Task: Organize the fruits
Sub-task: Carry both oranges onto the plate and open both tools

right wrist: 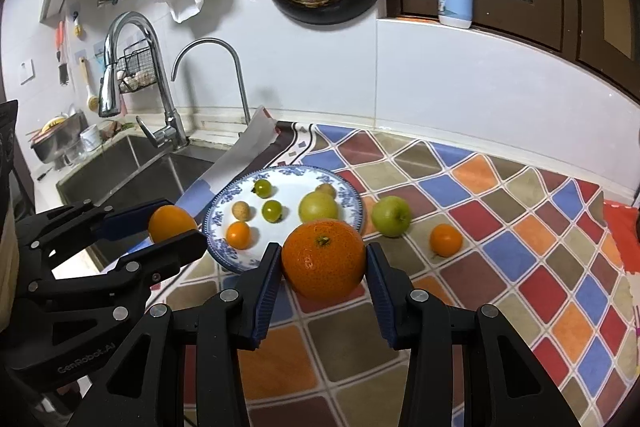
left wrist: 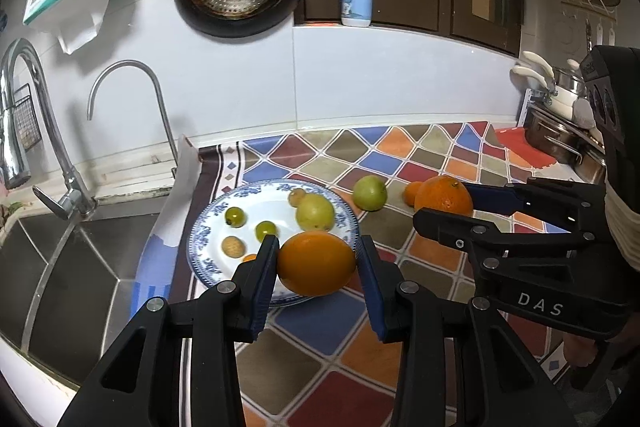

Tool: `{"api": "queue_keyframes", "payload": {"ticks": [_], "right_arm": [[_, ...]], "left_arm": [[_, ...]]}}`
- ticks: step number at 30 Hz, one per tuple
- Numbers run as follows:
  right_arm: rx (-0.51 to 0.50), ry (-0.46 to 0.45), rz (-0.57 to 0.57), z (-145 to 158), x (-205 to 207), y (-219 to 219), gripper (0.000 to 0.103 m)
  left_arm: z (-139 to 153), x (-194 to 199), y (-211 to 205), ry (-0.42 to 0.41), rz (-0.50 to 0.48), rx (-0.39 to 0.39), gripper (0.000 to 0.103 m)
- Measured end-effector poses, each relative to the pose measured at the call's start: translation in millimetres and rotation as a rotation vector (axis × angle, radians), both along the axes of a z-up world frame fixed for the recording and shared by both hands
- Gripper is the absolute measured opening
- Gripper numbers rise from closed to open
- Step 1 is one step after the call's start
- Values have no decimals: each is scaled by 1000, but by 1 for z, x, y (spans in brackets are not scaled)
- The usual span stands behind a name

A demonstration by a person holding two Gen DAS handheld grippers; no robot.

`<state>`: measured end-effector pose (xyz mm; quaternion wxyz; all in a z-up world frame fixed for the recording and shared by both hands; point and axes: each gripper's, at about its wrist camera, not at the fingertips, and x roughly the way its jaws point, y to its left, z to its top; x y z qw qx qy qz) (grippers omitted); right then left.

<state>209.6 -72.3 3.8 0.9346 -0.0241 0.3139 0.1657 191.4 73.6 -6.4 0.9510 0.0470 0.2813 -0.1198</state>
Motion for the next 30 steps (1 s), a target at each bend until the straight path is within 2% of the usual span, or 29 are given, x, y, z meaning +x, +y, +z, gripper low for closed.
{"api": "queue_keyframes", "payload": {"ticks": [16,30], "right_arm": [[-23,40,5,-11,26,46,43],[-44,151,22,-49,74,62,43]], "left_arm": [[-14,34,37,34,-16,10,39],[-44,91,47,106,-31,15,39]]}}
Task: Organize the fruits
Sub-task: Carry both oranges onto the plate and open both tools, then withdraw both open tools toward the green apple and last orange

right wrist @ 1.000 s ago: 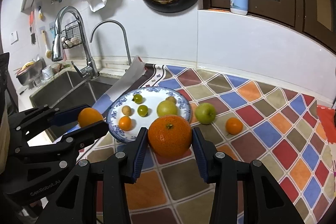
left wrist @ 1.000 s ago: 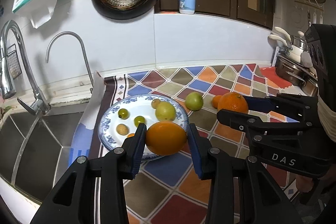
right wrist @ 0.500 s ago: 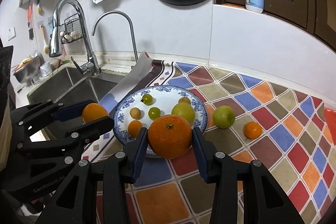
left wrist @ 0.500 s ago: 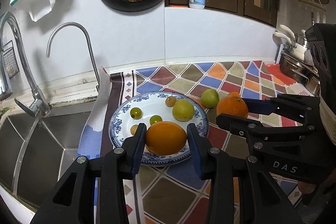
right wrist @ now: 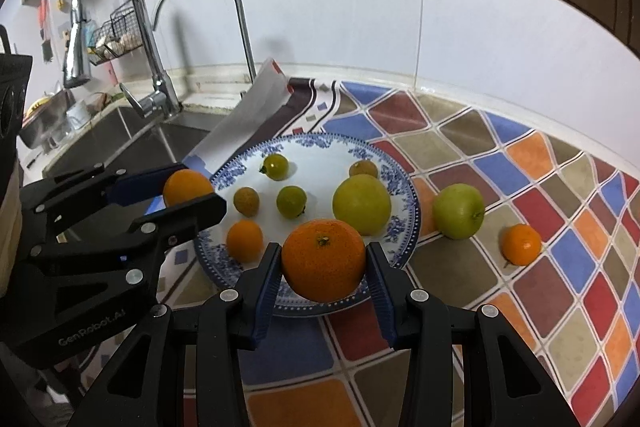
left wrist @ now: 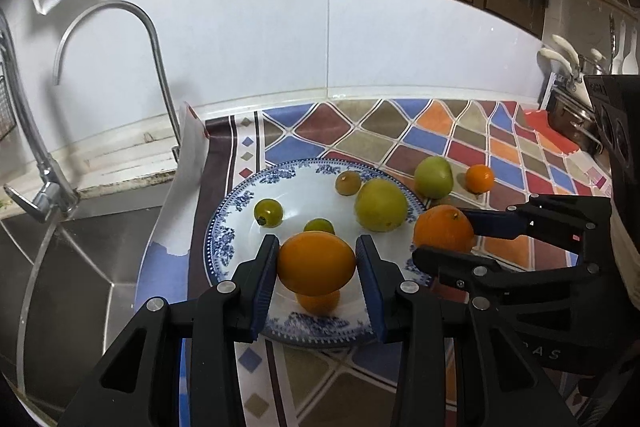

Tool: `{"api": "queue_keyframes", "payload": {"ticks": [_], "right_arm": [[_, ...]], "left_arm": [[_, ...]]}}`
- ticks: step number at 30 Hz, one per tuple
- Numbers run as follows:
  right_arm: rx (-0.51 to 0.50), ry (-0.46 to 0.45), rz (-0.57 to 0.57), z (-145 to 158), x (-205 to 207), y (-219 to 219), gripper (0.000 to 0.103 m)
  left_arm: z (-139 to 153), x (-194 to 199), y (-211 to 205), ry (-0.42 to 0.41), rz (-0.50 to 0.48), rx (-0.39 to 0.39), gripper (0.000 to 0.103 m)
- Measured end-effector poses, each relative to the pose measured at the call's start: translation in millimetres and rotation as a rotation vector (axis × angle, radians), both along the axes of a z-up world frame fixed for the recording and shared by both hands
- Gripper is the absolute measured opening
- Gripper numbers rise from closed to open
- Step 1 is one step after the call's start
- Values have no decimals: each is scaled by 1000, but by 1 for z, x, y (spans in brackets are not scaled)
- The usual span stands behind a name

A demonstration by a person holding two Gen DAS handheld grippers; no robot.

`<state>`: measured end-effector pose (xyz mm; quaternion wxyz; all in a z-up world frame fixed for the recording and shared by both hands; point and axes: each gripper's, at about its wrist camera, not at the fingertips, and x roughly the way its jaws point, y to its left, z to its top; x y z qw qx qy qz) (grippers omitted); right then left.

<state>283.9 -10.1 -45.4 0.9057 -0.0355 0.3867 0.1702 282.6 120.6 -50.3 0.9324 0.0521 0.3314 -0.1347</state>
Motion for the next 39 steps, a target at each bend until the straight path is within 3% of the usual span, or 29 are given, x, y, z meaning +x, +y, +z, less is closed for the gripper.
{"api": "queue_keyframes", "payload": {"ticks": [11,19,23,39], "right_arm": [[-6,63,-2,-26,28,5,43],[4,79,-25,-31,34,2,44],[4,60,-43,-25,31,-2,50],[16,-46,-98,12,-5,-22,50]], "left_arm": [[-26,32,-1,65,-35,19,39],[-29,42,-1,86,-34,5,39],[-23,37,0,65,-21,11,41],[15,-4,-6,-35,31,9,62]]}}
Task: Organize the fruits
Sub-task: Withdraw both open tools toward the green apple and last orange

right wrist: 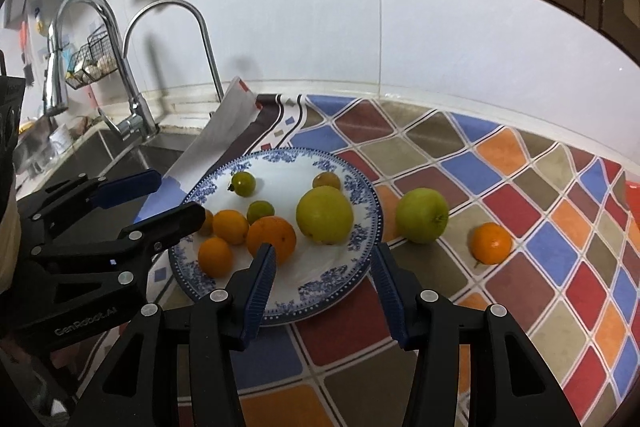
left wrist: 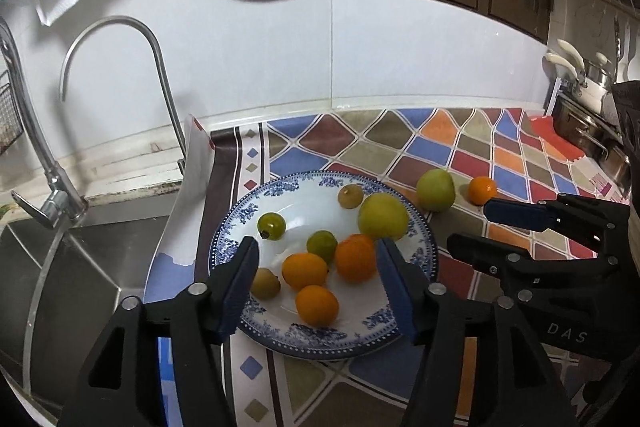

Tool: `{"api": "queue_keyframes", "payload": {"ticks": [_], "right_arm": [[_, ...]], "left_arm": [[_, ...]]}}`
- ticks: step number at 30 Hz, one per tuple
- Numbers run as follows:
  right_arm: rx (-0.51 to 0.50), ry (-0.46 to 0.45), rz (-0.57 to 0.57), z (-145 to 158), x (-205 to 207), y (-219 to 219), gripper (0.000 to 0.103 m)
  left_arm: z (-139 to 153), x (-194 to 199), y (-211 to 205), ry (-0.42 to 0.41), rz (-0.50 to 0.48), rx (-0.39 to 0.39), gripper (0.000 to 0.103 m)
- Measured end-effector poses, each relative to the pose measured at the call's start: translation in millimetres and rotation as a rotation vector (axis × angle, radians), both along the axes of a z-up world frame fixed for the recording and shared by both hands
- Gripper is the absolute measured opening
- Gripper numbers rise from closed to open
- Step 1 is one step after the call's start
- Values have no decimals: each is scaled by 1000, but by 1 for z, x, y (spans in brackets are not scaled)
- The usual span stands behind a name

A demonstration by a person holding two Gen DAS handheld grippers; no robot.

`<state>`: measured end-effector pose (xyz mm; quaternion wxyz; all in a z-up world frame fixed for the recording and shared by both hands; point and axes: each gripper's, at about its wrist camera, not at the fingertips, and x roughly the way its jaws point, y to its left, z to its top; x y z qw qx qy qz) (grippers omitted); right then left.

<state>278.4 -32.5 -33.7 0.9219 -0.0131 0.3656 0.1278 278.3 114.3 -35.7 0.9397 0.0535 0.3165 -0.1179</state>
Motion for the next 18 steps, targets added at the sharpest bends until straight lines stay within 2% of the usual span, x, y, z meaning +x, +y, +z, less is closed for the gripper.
{"api": "queue_keyframes", "payload": {"ticks": [3,5,7,18], "right_arm": [[5,-17,-9,6,-8,-5,50],[9,-28,-20,9,-12,-10,55],[11,-41,-32,12,-18,-15,55],[7,-78,-64,24,-42,-45,60]], "left_arm": [[7,-9,-5,-25,7,2,69],[12,-16,-8,-40,11,0,72],[15,-22,-13,-51,9,3,75],[29,-47,-39,-104,3,14,75]]}}
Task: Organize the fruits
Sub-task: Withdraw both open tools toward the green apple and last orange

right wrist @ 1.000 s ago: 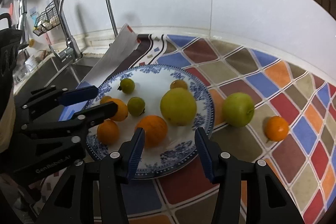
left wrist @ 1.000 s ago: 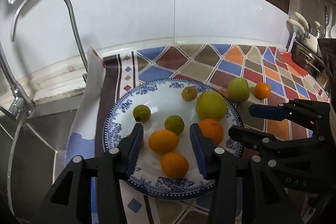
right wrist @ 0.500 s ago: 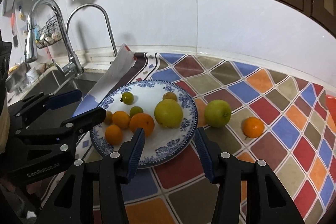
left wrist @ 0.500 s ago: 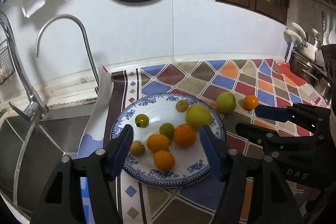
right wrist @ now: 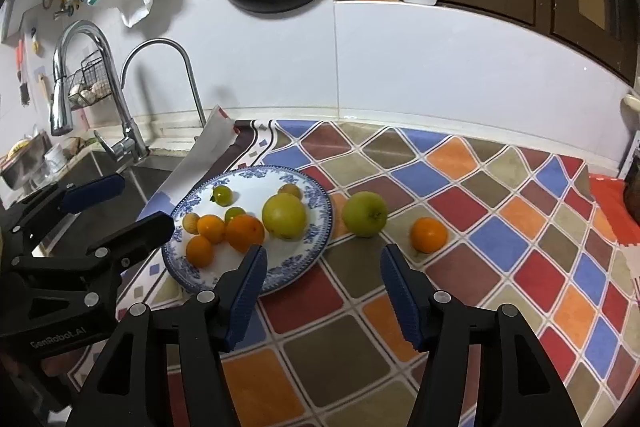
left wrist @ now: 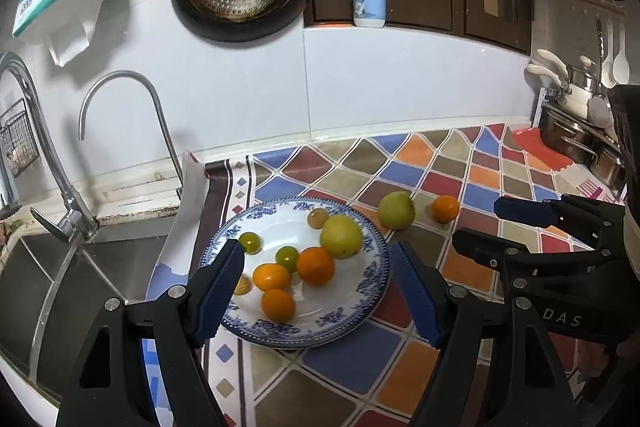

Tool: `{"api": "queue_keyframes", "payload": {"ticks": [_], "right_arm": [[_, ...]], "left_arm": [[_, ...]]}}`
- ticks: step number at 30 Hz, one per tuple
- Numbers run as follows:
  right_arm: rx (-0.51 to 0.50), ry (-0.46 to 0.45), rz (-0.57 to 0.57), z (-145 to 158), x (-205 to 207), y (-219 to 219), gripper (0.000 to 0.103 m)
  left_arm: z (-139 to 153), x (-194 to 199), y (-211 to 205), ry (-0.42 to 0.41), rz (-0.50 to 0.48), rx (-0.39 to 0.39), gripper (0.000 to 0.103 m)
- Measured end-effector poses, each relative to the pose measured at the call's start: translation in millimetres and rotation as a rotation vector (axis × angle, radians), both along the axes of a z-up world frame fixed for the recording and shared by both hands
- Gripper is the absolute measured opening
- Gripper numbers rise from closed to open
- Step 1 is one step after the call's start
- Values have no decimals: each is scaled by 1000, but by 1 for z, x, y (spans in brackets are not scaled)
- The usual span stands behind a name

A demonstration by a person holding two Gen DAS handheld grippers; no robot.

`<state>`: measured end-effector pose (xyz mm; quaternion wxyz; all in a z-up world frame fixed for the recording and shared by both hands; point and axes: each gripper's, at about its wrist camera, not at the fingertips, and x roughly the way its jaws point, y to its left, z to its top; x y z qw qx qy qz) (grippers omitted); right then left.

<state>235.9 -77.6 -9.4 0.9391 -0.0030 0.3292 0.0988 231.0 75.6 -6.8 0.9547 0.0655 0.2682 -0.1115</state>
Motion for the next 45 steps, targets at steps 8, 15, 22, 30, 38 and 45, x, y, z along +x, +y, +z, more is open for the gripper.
{"api": "queue_keyframes", "payload": {"ticks": [8,15,22,30,38,45], "right_arm": [[-16,-37,2,10,-10,-26,60],[-29,-62,13,17,-12,-51,60],[-43,-65,40,16,-6,-69,60],[-24,-46,35,5,16,-87,60],[-11,9,27,-19,47,-96,60],[7,66,18,-42,71,-102,60]], "left_arm": [[6,-8,-28,-33,-2,2,75],[9,-10,-53,-63,9,14,75],[7,-2,-77,-79,3,41,75],[-4,25,-93,-58,-14,60,75],[-26,61,-102,-20,-39,86,75],[-47,88,-111,20,-65,109,75]]}}
